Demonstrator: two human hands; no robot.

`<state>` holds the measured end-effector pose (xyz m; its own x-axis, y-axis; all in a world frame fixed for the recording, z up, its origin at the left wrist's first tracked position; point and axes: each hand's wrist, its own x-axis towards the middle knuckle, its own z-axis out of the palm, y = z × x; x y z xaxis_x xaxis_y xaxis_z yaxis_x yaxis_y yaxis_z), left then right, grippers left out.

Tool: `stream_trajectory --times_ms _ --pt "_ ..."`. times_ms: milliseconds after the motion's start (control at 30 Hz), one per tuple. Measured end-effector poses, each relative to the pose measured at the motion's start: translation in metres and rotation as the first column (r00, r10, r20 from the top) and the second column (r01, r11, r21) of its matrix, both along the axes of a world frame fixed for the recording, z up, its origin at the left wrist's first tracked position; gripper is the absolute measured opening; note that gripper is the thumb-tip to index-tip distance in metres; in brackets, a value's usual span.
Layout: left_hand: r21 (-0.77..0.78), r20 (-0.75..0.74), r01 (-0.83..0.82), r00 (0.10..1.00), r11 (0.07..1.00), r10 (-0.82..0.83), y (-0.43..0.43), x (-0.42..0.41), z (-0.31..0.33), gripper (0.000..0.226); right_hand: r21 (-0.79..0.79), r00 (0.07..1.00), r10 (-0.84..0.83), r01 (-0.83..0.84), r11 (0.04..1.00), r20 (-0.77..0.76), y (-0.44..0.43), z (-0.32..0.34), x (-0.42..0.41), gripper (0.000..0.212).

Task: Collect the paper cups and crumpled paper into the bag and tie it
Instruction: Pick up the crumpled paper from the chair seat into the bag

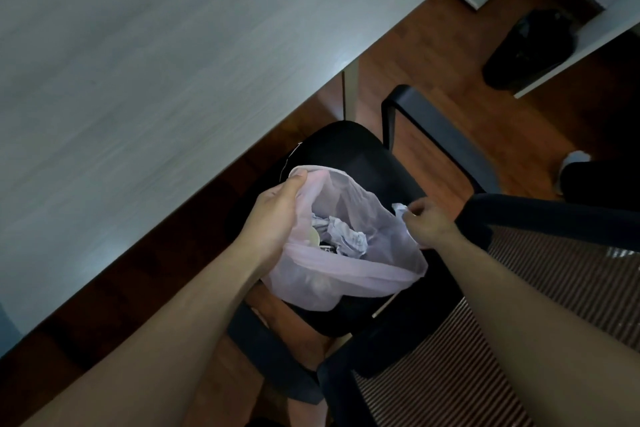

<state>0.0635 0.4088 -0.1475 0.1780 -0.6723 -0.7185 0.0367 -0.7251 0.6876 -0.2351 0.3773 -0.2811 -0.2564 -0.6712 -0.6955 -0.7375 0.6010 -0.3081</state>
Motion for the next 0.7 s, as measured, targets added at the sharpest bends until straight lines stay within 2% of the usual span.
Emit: stream_trajectory --times_ms 100,200,267,467,600,700 --pt "0.004 -0.005 -0.009 1.000 1.000 0.009 -0.003 -0.001 -0.007 0.038 0.220 0.999 -0.002 -0.006 0.975 0.040 0.005 -0.025 -0.004 0.050" --pt "0.004 -0.042 -0.022 0.999 1.000 0.022 -0.003 0.001 -0.011 0.038 0.264 0.991 0.094 -0.117 0.957 0.099 0.010 -0.034 0.008 0.061" --pt "0.005 -0.060 -0.035 0.998 0.999 0.035 -0.002 0.002 -0.012 0.038 0.244 0.995 0.036 -0.058 0.968 0.093 0.015 -0.047 0.011 0.066" --pt "0.020 -0.068 -0.058 0.996 0.998 0.060 -0.001 0.008 -0.010 0.039 0.177 0.999 0.045 -0.044 0.983 0.000 0.017 -0.054 0.006 0.040" --pt "0.020 -0.065 -0.052 0.996 0.998 0.054 0.000 0.011 -0.007 0.040 0.117 0.999 -0.037 0.041 0.992 -0.033 0.011 -0.051 0.005 0.031" --pt "0.025 -0.068 -0.057 0.996 0.998 0.058 0.002 0.014 -0.003 0.041 0.002 0.994 -0.080 0.081 0.997 -0.069 0.010 -0.042 0.009 0.022"
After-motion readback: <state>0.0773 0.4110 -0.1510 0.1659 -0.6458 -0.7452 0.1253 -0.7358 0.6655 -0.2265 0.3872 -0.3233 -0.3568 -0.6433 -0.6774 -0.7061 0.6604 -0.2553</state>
